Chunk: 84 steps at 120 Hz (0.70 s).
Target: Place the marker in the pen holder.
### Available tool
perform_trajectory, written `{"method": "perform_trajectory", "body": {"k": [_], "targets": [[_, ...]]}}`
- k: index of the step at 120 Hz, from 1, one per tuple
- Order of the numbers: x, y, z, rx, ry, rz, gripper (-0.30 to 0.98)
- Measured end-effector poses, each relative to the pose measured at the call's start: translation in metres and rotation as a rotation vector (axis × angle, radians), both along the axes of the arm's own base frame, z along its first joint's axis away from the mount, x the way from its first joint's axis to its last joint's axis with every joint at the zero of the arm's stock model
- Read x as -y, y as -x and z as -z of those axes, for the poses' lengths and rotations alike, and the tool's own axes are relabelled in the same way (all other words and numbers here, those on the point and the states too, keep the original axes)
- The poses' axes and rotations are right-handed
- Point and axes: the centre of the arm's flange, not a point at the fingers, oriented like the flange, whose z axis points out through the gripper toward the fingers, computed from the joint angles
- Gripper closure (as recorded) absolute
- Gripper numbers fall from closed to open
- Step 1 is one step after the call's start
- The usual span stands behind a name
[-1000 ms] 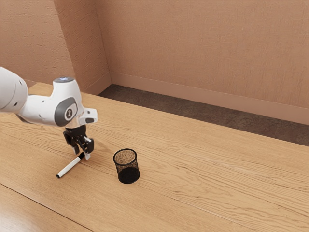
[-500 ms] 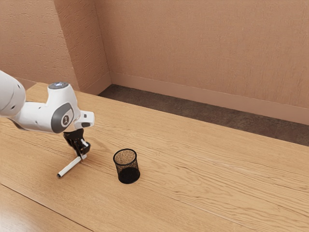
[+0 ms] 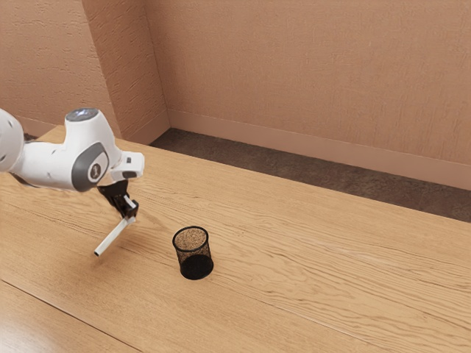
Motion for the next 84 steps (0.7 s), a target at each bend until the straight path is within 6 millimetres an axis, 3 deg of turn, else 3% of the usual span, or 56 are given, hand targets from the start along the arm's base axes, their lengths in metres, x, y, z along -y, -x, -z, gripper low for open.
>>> {"method": "perform_trajectory", "body": {"k": [9, 18, 38, 49, 59, 84], "targets": [[0.034, -0.002, -0.046, 0.025, 0.001, 0.048, 0.75], [0.086, -0.015, -0.087, 0.038, -0.015, 0.13, 0.76], [0.195, -0.029, -0.146, 0.004, -0.036, 0.264, 0.76], [0.24, -0.023, -0.152, -0.039, -0.044, 0.304, 0.75], [0.264, -0.023, -0.151, -0.074, -0.048, 0.313, 0.75], [0.267, -0.034, -0.135, -0.142, -0.065, 0.259, 0.73]]}}
